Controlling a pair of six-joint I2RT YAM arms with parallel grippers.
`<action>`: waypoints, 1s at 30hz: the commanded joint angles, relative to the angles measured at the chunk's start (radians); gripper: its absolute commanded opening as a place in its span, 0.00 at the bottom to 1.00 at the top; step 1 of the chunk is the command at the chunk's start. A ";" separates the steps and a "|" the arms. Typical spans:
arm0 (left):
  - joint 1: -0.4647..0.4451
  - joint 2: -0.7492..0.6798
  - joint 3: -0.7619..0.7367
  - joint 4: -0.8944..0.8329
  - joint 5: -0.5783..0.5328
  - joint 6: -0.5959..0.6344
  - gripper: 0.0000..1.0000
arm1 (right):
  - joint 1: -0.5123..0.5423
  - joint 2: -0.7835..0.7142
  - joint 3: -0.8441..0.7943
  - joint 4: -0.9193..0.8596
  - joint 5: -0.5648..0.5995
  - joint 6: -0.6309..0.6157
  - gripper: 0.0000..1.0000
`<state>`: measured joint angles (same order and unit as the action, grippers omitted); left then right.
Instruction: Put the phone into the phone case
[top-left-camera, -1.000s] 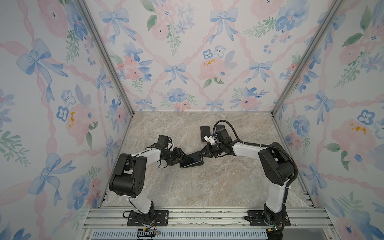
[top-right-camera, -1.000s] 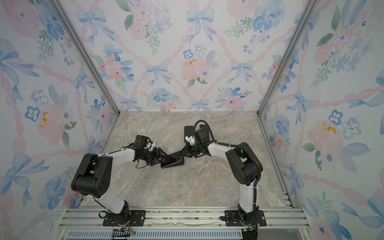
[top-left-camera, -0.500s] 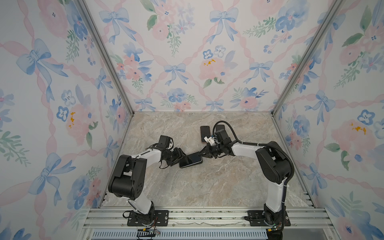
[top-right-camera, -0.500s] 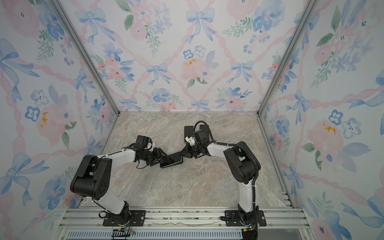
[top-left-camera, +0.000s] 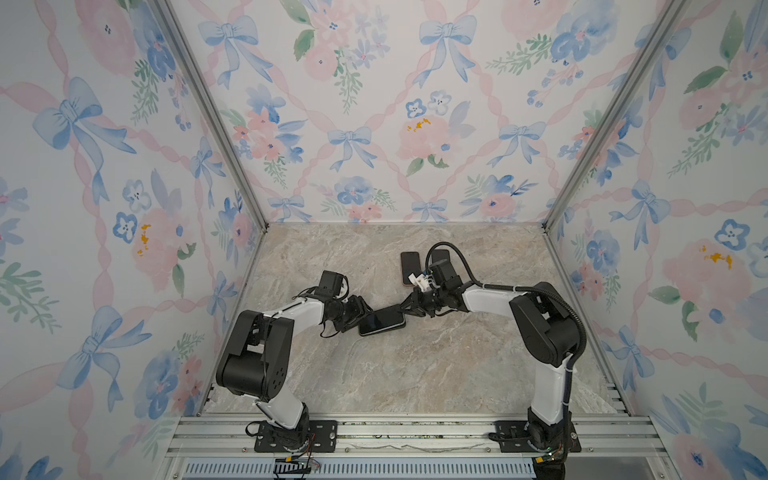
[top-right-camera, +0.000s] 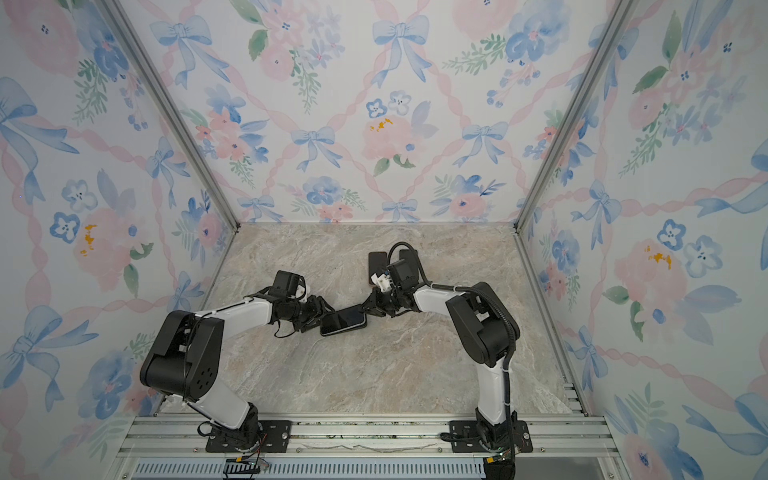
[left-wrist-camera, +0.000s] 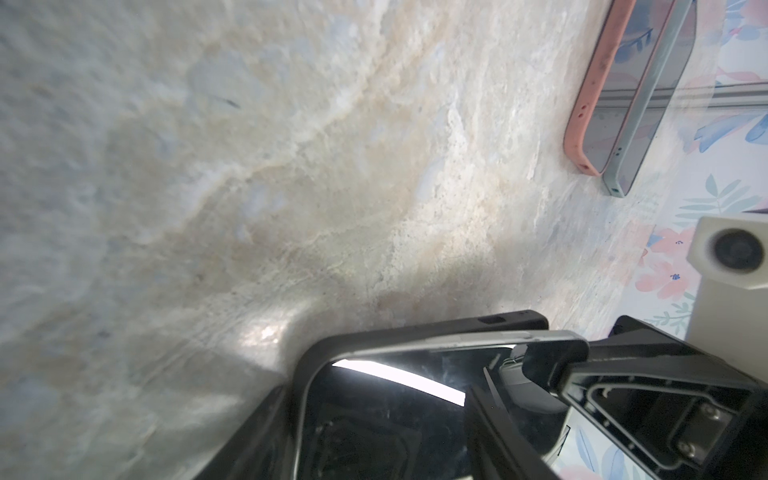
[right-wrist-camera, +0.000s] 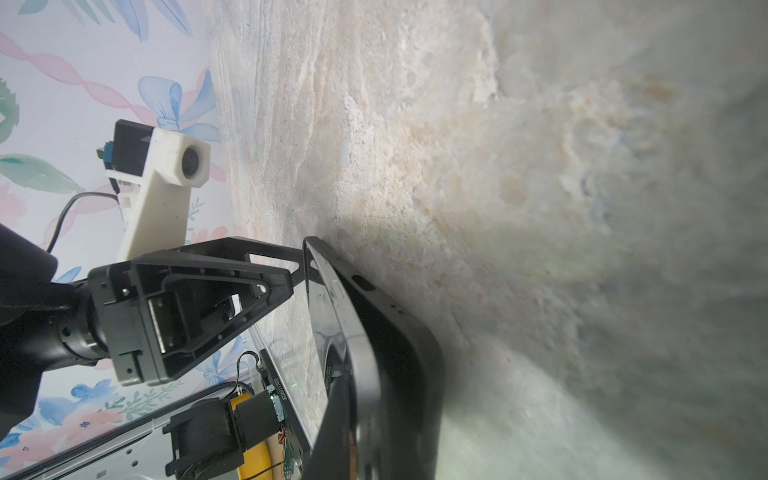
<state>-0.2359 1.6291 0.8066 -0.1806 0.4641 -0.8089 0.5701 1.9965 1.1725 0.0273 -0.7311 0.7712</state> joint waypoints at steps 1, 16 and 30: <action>-0.044 -0.005 -0.024 0.006 0.104 -0.020 0.67 | 0.051 0.068 0.001 -0.118 0.083 -0.033 0.06; -0.022 -0.054 -0.095 -0.012 0.084 -0.006 0.45 | 0.051 0.059 0.022 -0.185 0.118 -0.074 0.16; -0.018 -0.044 -0.118 -0.015 0.071 0.017 0.16 | 0.054 0.059 0.028 -0.202 0.131 -0.078 0.17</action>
<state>-0.2283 1.5734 0.7097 -0.1730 0.4335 -0.8043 0.5797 2.0151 1.1988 -0.0834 -0.6590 0.7029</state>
